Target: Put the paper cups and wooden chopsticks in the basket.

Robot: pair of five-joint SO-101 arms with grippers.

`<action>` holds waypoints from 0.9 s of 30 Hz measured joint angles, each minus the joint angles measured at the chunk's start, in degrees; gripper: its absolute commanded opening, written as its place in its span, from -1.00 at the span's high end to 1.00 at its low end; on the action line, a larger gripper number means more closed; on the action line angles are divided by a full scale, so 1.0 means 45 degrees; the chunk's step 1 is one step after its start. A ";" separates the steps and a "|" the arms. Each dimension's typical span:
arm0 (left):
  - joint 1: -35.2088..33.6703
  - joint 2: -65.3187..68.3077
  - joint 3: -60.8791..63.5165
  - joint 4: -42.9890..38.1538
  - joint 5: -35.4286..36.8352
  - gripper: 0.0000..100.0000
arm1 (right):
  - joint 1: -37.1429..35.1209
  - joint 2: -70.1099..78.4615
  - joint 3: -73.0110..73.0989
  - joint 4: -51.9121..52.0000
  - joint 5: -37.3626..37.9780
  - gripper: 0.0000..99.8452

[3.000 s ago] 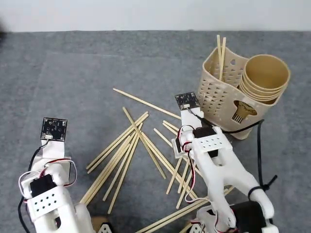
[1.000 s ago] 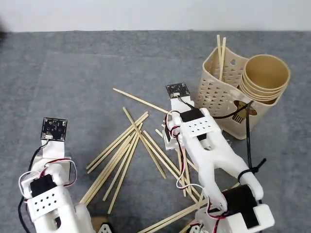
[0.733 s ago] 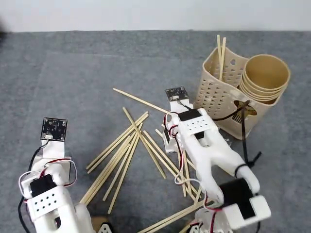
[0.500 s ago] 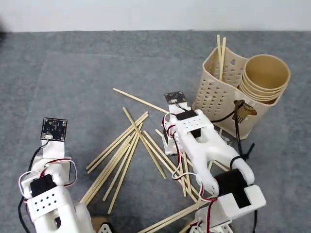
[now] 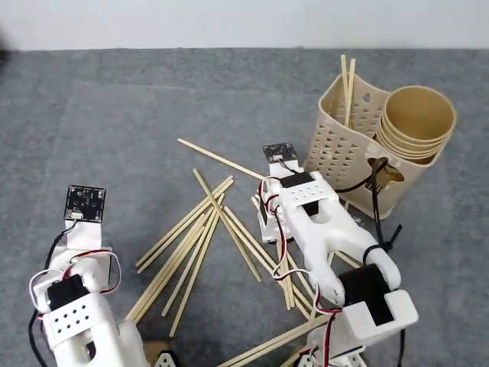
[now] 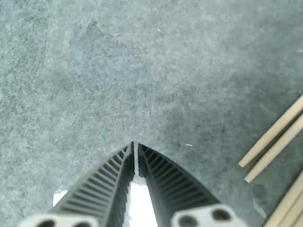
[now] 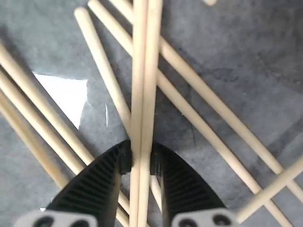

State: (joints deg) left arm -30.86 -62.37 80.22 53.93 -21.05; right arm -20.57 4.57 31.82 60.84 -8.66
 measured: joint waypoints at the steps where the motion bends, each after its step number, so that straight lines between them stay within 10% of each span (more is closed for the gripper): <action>1: 0.0000 0.0000 0.0000 0.0000 0.0000 0.97 | 0.0000 0.0000 0.0000 0.0000 0.0000 0.98; 27: 0.0000 0.0000 0.0000 0.0000 0.0000 0.97 | -0.0020 -0.7814 -0.1094 0.2208 0.1309 0.98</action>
State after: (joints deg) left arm -30.86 -62.37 80.22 53.93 -21.05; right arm -20.66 -30.59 26.90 70.77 -2.77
